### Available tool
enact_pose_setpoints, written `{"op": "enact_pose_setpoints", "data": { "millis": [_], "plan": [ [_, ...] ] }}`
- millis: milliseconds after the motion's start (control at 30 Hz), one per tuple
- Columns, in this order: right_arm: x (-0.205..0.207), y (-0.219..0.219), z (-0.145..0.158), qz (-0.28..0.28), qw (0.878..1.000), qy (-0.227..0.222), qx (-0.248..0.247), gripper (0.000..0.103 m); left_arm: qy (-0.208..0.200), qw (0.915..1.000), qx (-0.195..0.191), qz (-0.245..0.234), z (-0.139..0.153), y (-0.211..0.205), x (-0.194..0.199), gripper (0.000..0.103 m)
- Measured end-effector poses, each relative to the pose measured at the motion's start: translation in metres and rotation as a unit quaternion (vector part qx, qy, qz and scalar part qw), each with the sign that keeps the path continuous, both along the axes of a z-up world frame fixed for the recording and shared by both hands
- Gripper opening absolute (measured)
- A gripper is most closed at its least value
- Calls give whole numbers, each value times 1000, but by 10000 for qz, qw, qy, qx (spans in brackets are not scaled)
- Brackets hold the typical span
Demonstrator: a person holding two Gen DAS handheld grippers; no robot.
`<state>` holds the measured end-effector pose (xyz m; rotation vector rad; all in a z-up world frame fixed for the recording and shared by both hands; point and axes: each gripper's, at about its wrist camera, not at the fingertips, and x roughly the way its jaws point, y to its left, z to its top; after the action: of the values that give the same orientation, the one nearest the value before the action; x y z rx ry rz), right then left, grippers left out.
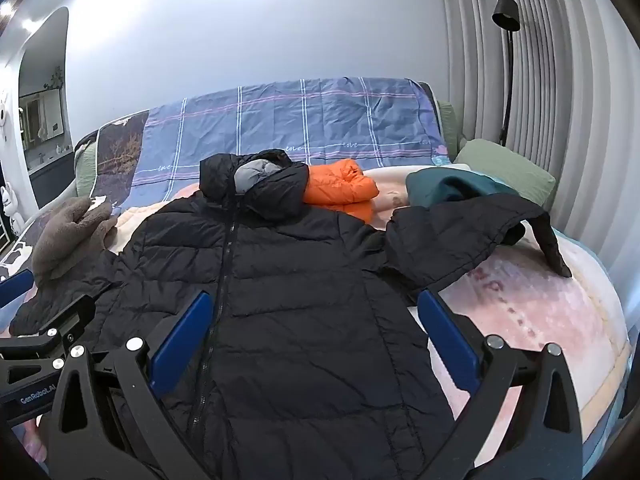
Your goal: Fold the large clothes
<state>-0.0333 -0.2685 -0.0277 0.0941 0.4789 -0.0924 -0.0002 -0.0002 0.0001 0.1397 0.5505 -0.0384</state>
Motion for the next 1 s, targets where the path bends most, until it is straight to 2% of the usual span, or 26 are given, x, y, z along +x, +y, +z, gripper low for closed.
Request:
{"op": "enact_pose_setpoints", "data": {
  "millis": [233,600,700,867,1000],
  "plan": [
    [2,0,-6,-39,10000,54,68,102,-131,9998,143,79,-6,-7,-3,101],
    [0,7,-6,-32,9999,102,-21,102,203,9996,92,-166,-15,1,1,101],
    [-2,8,-5,-53,10000,63,-54,102,254,9993,-84,-271,-15,4,1,100],
    [-2,10,-4,-41,9999,80,-75,102,136,9995,-129,-260,-13,4,-2,100],
    [-2,13,-5,-14,9998,105,-141,102,-111,9999,-106,-76,-13,6,-5,100]
  ]
}}
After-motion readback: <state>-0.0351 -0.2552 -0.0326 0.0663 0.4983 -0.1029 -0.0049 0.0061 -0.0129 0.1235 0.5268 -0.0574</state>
